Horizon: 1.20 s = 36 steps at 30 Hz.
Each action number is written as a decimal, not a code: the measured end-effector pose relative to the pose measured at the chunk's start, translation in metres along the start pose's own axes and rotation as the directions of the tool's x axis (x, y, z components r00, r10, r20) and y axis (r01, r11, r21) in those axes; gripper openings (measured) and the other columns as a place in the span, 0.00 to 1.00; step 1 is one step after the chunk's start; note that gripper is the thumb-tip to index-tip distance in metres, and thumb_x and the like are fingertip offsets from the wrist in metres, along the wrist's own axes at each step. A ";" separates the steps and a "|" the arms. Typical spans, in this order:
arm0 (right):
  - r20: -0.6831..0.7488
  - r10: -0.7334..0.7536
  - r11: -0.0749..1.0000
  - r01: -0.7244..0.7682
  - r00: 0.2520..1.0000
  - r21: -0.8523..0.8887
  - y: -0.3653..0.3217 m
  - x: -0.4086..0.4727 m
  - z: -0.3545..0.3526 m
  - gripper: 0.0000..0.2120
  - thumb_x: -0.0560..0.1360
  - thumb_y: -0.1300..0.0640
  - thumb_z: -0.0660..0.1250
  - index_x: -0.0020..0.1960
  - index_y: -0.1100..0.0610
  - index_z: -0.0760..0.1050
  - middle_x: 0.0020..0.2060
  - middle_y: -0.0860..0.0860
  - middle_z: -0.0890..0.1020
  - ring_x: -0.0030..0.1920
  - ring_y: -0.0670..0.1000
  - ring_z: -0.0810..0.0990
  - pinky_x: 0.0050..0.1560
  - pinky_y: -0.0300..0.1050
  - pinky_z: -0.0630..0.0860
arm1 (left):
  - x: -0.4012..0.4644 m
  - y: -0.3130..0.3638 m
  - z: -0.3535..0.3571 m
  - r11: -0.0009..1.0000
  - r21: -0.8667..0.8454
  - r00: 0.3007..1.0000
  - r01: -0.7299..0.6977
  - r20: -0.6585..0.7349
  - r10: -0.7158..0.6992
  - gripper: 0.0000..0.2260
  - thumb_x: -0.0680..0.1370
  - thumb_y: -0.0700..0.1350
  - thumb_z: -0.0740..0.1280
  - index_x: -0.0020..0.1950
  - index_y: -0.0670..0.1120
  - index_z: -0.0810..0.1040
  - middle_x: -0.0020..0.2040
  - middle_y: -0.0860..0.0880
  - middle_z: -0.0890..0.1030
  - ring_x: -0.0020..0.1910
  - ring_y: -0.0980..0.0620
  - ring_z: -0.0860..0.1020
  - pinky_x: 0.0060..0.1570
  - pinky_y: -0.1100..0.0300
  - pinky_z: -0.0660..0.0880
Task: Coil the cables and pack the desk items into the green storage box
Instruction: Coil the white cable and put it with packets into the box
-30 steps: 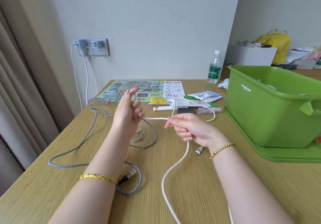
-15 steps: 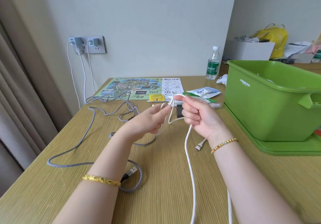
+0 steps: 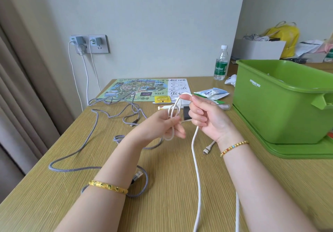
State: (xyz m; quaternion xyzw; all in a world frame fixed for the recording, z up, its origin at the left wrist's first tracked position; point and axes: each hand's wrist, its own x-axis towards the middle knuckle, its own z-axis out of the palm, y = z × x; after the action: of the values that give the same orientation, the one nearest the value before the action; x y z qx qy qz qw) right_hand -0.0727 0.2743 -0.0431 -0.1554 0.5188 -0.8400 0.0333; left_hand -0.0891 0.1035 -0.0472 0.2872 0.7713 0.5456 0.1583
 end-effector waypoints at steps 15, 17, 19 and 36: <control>-0.387 -0.093 0.963 -0.016 0.917 -0.269 -0.002 0.002 -0.002 0.07 0.76 0.58 0.65 0.40 0.57 0.73 0.21 0.44 0.63 0.21 0.42 0.59 0.22 0.33 0.58 | 0.008 -0.006 -0.018 0.942 -0.298 0.933 -0.154 -0.358 0.039 0.18 0.83 0.50 0.53 0.36 0.45 0.70 0.23 0.52 0.67 0.18 0.57 0.61 0.19 0.68 0.60; -0.394 -0.051 0.954 -0.073 0.918 -0.292 0.001 0.002 0.000 0.06 0.76 0.58 0.65 0.40 0.57 0.74 0.23 0.46 0.65 0.21 0.43 0.62 0.22 0.34 0.61 | 0.010 -0.006 -0.017 0.892 -0.407 0.865 -0.196 -0.501 -0.038 0.17 0.82 0.50 0.53 0.36 0.47 0.68 0.24 0.53 0.68 0.19 0.58 0.64 0.19 0.69 0.63; -0.378 0.005 0.919 -0.154 0.926 -0.364 0.005 0.002 0.002 0.07 0.77 0.59 0.64 0.41 0.57 0.77 0.24 0.47 0.67 0.20 0.43 0.63 0.21 0.33 0.61 | 0.012 -0.005 -0.015 0.829 -0.509 0.793 -0.230 -0.592 -0.144 0.15 0.82 0.51 0.53 0.38 0.48 0.68 0.30 0.52 0.72 0.25 0.60 0.71 0.26 0.68 0.70; -0.194 0.234 0.593 -0.298 0.953 -0.748 0.023 -0.001 0.028 0.12 0.77 0.52 0.64 0.37 0.57 0.78 0.21 0.48 0.66 0.16 0.42 0.57 0.18 0.31 0.52 | 0.016 0.000 -0.007 0.761 -0.572 0.824 -0.308 -0.560 -0.088 0.13 0.83 0.44 0.54 0.45 0.43 0.76 0.29 0.52 0.73 0.26 0.59 0.75 0.50 0.55 0.74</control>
State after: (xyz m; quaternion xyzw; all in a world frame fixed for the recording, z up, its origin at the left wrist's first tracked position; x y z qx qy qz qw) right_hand -0.0664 0.2398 -0.0523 -0.0438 0.8445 -0.5293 0.0694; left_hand -0.1054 0.1083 -0.0438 0.0914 0.5306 0.8425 -0.0186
